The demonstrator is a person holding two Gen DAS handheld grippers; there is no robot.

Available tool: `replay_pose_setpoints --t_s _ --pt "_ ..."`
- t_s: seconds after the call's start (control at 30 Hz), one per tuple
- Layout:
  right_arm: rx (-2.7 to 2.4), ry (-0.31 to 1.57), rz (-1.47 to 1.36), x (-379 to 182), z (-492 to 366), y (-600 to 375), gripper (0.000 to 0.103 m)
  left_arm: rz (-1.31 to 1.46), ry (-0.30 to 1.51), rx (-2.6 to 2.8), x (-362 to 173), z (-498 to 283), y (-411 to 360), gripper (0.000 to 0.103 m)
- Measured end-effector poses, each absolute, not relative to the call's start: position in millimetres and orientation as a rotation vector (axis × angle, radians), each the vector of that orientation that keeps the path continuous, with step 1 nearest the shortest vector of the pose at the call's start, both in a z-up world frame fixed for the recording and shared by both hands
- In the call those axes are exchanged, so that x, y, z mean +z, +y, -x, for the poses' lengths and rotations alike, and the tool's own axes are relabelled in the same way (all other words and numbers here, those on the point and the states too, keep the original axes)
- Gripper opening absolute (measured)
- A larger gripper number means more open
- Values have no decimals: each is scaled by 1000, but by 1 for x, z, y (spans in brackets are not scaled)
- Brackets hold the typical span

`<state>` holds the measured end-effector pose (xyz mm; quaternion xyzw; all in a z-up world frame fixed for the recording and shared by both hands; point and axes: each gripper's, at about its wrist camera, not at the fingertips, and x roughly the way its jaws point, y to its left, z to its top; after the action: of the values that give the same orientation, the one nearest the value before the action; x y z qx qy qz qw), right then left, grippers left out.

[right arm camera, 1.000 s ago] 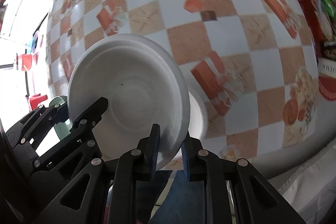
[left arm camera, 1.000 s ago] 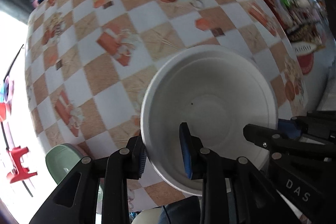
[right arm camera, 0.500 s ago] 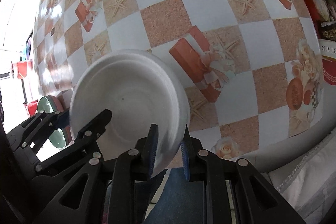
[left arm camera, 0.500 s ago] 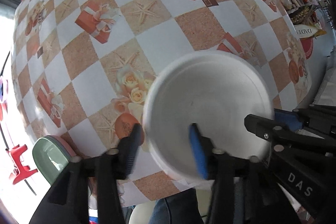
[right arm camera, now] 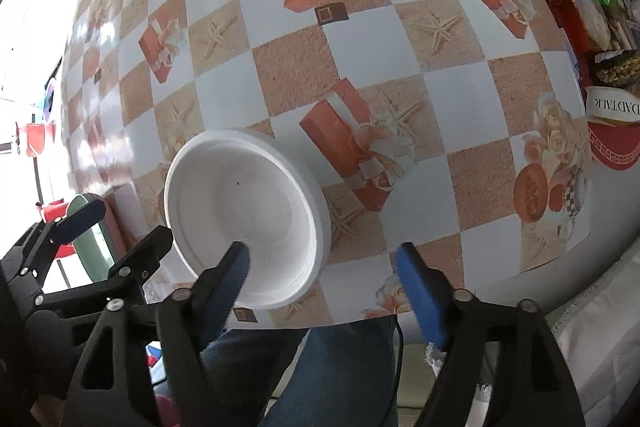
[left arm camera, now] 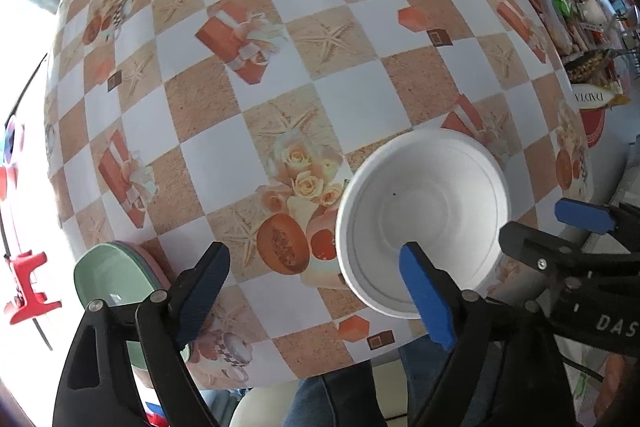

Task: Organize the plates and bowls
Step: 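Lower the third bowl into the bowl stack and open the right gripper, then move the right gripper to the rim of the white bowl stack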

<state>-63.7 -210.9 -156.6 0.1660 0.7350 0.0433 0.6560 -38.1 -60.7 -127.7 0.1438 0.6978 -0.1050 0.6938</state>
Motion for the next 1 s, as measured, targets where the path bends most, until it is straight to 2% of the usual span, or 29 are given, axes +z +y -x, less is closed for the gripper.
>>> replay_pose_setpoints --t_s 0.13,0.23,0.27,0.3,1.0 --pt "95 1663 -378 -155 66 -214 81 -331 1576 -194 -131 35 -50 103" --pt "93 1656 -382 -155 65 -213 83 -293 1605 -205 -135 34 -47 103" --pt "86 1655 -384 -156 65 -213 88 -299 1604 -201 -136 34 -46 103" --pt "77 1651 -387 -156 63 -209 103 -298 1602 -206 -136 33 -40 103" --pt "43 1679 -395 -165 69 -221 103 -336 1618 -235 -151 43 -67 103"
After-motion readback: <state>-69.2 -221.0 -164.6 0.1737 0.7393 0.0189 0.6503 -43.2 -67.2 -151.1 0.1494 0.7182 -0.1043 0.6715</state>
